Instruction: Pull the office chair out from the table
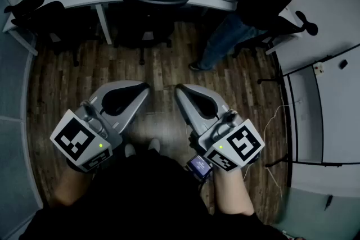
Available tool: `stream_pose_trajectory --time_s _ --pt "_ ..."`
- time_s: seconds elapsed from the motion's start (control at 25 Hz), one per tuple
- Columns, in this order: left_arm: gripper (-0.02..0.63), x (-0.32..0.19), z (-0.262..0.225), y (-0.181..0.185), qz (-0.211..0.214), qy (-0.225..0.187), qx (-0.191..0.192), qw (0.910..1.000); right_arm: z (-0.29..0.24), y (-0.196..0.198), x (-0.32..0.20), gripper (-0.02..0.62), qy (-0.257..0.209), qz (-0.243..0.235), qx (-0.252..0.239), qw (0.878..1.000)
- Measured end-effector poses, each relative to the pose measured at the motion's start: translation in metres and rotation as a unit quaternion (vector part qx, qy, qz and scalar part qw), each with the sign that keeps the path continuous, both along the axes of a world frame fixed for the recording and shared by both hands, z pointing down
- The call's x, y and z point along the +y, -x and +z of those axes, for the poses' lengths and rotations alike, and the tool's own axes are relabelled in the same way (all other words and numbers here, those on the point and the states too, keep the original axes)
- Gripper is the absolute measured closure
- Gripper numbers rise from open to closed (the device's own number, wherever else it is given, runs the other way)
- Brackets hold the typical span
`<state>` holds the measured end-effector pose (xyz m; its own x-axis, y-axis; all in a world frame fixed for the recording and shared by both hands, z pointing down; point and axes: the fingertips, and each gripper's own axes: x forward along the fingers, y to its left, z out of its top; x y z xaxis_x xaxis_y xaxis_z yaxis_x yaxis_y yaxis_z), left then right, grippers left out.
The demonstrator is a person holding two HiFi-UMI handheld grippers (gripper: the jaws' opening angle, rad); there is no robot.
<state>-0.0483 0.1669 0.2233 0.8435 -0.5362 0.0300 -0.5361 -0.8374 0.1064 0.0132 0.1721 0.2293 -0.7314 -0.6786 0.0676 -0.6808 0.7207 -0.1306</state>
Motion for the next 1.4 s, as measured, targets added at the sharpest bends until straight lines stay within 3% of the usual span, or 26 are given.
stream_pose_trajectory --time_s 0.24,0.44,0.76,1.4 --pt "0.603 0.003 -0.002 -0.002 0.001 -0.002 0.003 1.0000 0.002 0.001 0.002 0.595 0.012 -0.016 -0.007 1.000" --pt "0.603 0.007 -0.009 -0.001 0.007 0.002 0.023 0.9997 -0.002 -0.010 -0.005 0.595 0.015 -0.002 -0.010 1.000" --pt "0.601 0.004 0.011 0.000 0.002 0.026 0.011 0.9996 0.005 -0.031 -0.002 0.594 0.026 -0.013 0.009 1.000" --pt "0.601 0.001 0.017 -0.061 0.022 0.022 0.004 0.9995 0.017 -0.081 0.015 0.594 0.031 -0.023 -0.025 0.999"
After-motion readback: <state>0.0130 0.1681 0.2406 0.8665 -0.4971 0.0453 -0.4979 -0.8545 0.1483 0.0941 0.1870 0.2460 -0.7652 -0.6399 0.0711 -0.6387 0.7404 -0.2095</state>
